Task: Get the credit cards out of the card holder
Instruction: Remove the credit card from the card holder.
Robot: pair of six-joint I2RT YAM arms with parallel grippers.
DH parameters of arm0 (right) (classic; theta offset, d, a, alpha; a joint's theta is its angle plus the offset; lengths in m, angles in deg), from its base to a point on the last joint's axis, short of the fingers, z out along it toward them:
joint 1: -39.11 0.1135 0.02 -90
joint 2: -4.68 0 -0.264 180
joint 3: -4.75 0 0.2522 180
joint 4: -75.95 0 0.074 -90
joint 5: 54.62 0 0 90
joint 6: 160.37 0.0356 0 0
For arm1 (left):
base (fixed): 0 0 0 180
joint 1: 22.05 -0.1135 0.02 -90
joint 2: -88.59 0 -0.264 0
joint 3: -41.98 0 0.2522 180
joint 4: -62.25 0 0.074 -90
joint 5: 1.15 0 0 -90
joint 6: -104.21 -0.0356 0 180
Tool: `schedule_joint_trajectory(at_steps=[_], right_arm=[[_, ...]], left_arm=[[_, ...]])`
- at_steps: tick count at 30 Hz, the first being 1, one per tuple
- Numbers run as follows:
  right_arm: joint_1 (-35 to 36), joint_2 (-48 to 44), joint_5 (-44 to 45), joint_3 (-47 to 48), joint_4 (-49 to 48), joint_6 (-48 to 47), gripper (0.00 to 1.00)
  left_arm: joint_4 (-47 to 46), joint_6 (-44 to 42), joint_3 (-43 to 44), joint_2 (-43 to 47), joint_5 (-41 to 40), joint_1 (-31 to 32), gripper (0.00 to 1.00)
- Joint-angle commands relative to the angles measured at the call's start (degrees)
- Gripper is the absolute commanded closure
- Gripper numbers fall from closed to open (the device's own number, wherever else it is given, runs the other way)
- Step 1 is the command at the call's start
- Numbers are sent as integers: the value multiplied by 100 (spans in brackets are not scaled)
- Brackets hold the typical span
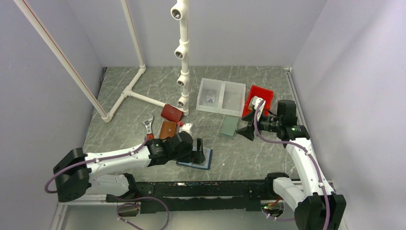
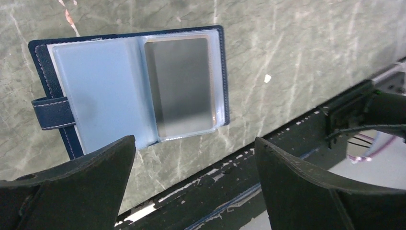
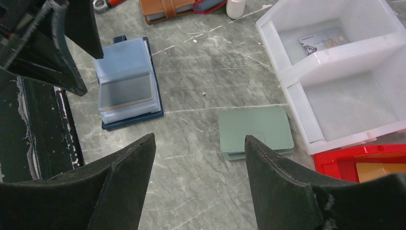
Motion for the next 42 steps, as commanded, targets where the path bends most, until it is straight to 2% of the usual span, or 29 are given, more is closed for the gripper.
schedule_joint_trajectory(at_steps=[1, 8, 13, 18, 30, 42], right_arm=[[-18, -21, -207, 111, -26, -149, 29], [-18, 4, -203, 101, -26, -155, 29], [-18, 22, -215, 110, 7, -179, 29], [-18, 15, -216, 101, 0, -181, 29], [-18, 104, -216, 126, 59, -215, 29], [-18, 144, -238, 161, 131, -252, 28]], left_arm=[[543, 301, 652, -511, -452, 132, 1], [1430, 227, 1746, -1557, -745, 349, 2], [1479, -76, 2155, -2225, -534, 364, 16], [1788, -109, 2413, -2651, -644, 364, 26], [1729, -252, 2362, -2739, -759, 348, 33], [956, -320, 1684, -2449, -154, 62, 37]])
